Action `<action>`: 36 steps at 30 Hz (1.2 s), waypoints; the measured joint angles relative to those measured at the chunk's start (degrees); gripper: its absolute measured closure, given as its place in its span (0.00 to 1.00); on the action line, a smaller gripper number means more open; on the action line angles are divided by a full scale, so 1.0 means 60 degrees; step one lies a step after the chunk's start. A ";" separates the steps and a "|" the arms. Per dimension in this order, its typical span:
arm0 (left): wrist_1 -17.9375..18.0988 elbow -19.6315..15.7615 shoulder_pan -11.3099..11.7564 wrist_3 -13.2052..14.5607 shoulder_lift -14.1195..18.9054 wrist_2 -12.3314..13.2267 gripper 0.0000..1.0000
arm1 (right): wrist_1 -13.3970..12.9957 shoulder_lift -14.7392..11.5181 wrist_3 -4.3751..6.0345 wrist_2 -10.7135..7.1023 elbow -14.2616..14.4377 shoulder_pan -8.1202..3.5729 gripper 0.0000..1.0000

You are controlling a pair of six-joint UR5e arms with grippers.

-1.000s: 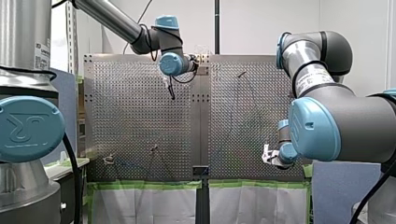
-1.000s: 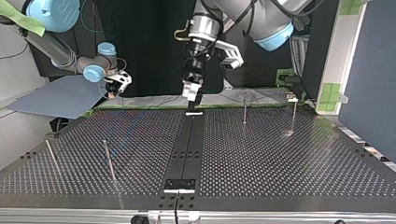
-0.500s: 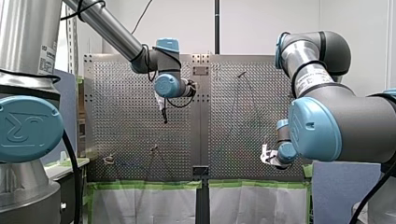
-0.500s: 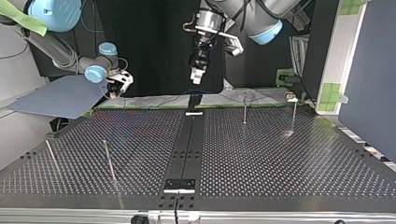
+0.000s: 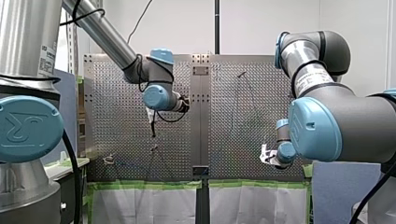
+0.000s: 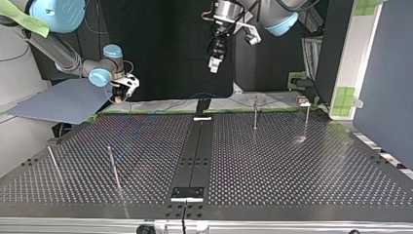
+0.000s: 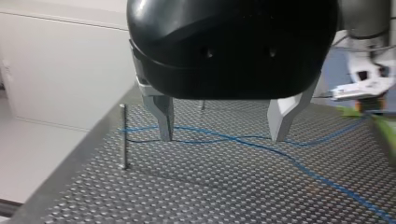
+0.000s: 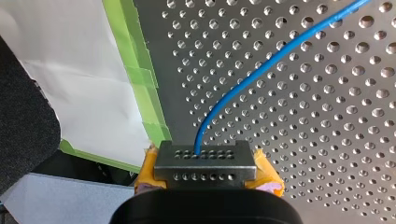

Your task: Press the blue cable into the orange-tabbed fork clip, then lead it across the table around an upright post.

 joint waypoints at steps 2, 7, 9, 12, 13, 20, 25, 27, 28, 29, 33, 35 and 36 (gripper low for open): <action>0.0000 -0.0164 0.0001 0.0001 0.0001 -0.0002 0.00 | 0.0000 -0.0001 -0.0003 0.0001 0.0000 0.0000 1.00; 0.0000 -0.0564 0.0001 0.0002 0.0003 -0.0004 0.00 | 0.0000 -0.0003 -0.0017 0.0011 0.0000 0.0011 1.00; 0.0000 -0.0625 0.0001 0.0002 0.0003 -0.0005 0.00 | 0.0000 -0.0003 -0.0019 0.0013 0.0000 0.0012 1.00; 0.0000 -0.0658 0.0001 0.0002 0.0004 -0.0006 0.00 | 0.0001 -0.0002 -0.0021 0.0015 0.0000 0.0013 1.00; 0.0000 -0.0662 0.0001 0.0002 0.0004 -0.0006 0.00 | 0.0000 -0.0003 -0.0021 0.0014 0.0000 0.0014 1.00; 0.0000 -0.0665 0.0001 0.0002 0.0003 -0.0005 0.00 | 0.0000 -0.0003 -0.0022 0.0015 0.0000 0.0014 1.00; 0.0000 -0.0667 0.0001 0.0002 0.0003 -0.0006 0.00 | 0.0000 -0.0003 -0.0022 0.0015 0.0000 0.0014 1.00; 0.0000 -0.0667 0.0001 0.0002 0.0003 -0.0006 0.00 | 0.0000 -0.0003 -0.0022 0.0015 0.0000 0.0014 1.00; 0.0000 -0.0667 0.0001 0.0002 0.0003 -0.0006 0.00 | 0.0001 -0.0003 -0.0022 0.0015 0.0000 0.0014 1.00; 0.0000 -0.0667 0.0001 0.0002 0.0003 -0.0006 0.00 | 0.0001 -0.0003 -0.0022 0.0015 0.0001 0.0014 1.00; 0.0000 -0.0667 0.0001 0.0002 0.0003 -0.0006 0.00 | 0.0001 -0.0003 -0.0022 0.0015 0.0001 0.0015 1.00; 0.0000 -0.0667 0.0001 0.0002 0.0003 -0.0006 0.00 | 0.0001 -0.0003 -0.0022 0.0015 0.0000 0.0015 1.00; 0.0000 -0.0667 0.0001 0.0002 0.0004 -0.0006 0.00 | 0.0000 -0.0003 -0.0022 0.0015 0.0000 0.0015 1.00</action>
